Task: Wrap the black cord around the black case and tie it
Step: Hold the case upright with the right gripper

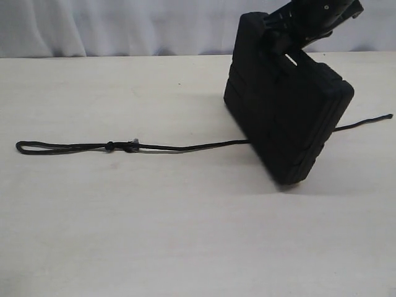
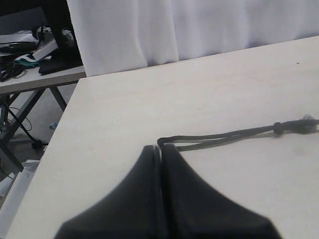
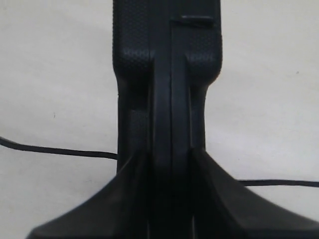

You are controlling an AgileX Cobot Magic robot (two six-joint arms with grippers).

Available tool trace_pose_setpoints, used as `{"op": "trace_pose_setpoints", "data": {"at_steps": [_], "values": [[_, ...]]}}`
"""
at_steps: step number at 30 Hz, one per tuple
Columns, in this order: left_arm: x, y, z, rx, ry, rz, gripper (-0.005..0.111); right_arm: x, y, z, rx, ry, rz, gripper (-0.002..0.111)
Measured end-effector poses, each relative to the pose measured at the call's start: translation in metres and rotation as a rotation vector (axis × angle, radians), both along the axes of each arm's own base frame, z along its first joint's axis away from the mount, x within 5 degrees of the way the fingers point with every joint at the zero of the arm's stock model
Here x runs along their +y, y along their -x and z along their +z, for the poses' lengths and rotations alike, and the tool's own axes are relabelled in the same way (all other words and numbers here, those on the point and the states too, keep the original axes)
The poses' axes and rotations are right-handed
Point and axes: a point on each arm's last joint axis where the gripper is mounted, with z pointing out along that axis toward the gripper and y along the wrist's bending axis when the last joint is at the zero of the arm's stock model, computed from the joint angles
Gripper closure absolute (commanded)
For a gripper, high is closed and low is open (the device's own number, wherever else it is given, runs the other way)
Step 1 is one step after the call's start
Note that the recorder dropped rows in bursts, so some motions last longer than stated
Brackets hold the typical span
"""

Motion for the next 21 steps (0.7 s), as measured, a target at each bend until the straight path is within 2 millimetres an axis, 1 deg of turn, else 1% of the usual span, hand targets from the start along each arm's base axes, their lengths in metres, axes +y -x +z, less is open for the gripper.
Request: {"op": "trace_pose_setpoints", "data": {"at_steps": [6, 10, 14, 17, 21], "values": [[0.0, 0.0, 0.0, 0.0, 0.0, 0.0, 0.107, -0.004, 0.009, 0.007, -0.011, -0.01, -0.069, 0.104], [0.0, 0.0, 0.0, 0.0, 0.0, 0.0, 0.107, -0.006, 0.015, -0.001, -0.014, -0.015, -0.083, 0.104], [0.0, 0.0, 0.0, 0.0, 0.0, 0.0, 0.107, -0.005, 0.017, -0.012, -0.118, -0.074, -0.107, 0.104], [0.0, 0.0, 0.0, 0.0, 0.0, 0.0, 0.107, -0.006, 0.021, -0.016, -0.196, -0.105, -0.118, 0.104], [0.0, 0.0, 0.0, 0.0, 0.0, 0.0, 0.107, -0.006, 0.023, -0.018, -0.205, -0.111, -0.123, 0.104]]}}
